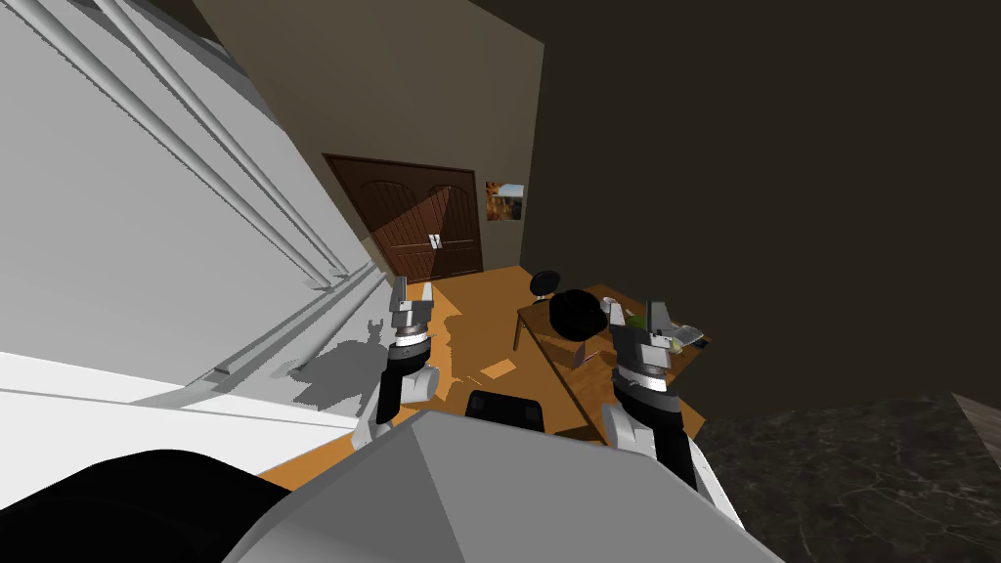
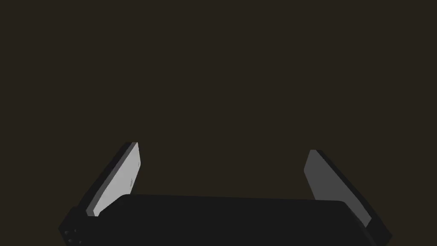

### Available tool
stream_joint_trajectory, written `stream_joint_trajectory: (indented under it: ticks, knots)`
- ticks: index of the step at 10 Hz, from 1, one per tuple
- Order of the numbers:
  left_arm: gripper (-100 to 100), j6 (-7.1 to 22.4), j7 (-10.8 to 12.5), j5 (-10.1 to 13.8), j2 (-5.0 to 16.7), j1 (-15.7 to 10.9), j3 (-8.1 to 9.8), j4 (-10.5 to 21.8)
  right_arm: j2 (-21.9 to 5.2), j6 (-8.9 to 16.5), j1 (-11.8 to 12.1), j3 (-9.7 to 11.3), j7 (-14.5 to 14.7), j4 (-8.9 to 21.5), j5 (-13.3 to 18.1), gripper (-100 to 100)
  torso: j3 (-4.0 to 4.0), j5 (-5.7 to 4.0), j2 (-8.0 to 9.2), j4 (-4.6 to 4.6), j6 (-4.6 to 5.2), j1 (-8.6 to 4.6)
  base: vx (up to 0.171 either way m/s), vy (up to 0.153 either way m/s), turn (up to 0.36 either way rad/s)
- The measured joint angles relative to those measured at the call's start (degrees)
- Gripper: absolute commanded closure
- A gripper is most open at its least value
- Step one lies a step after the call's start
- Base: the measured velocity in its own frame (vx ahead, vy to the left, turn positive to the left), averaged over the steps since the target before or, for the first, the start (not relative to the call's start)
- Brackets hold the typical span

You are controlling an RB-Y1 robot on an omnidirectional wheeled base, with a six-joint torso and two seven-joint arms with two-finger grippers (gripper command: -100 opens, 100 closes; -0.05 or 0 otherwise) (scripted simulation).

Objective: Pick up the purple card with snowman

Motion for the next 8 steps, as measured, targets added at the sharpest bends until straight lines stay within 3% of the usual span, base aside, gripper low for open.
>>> stream_joint_trajectory:
  ticks: [5,8]
  knots:
    - [0,0.00,0.00,0.00,0.00,0.00,0.00,0.00,-4.49,3.26,-3.54,4.84,5.81,4.62,7.44,-100,0.03,0.03,0.06,0.01,0.00,0.15,-0.021,0.042,-0.040]
    - [0,0.00,0.00,0.00,0.00,0.00,0.00,0.00,-7.76,6.36,-7.44,8.28,10.13,8.18,12.52,-100,0.03,0.03,0.06,0.01,0.00,0.14,-0.021,0.033,-0.037]
